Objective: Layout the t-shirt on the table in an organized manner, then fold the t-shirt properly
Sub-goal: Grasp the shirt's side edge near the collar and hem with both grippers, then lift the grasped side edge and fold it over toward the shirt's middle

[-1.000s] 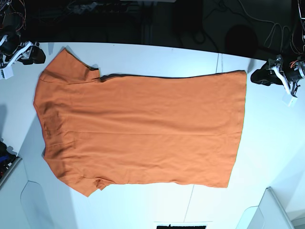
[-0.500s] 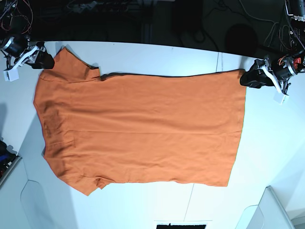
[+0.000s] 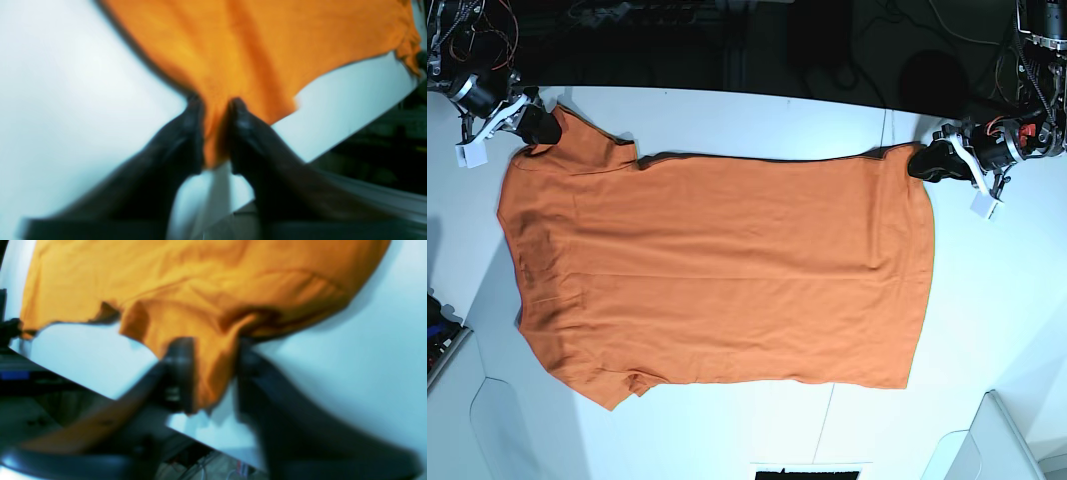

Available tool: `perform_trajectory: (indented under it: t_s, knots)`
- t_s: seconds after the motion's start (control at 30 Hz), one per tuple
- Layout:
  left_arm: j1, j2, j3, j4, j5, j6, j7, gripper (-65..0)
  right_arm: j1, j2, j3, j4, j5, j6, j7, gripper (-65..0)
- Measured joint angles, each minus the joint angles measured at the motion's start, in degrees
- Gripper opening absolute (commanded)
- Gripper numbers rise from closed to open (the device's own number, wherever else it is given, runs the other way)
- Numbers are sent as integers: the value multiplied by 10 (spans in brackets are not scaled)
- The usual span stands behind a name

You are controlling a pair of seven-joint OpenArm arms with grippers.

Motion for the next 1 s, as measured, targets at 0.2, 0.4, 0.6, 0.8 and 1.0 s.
perform_trajectory:
  t_s: [0.2, 0.4, 0.6, 0.8, 1.0]
  knots:
    - [1, -9, 4, -1, -15, 0, 5, -650, 0, 0, 4, 10, -16, 2, 1, -650]
    - [11, -56, 7, 31, -28, 9, 27, -650, -5, 0, 54, 67, -25, 2, -4, -650]
    - [-18, -61, 8, 47, -23, 11, 16, -650, 31, -2, 58, 83, -29, 2, 4, -650]
    - [-59, -58, 8, 47, 11, 12, -18, -650, 97, -1, 59, 59, -69, 3, 21, -650]
    - [-88, -38, 8, 46, 109, 10, -98, -650, 183, -3, 56, -5, -87, 4, 33, -650]
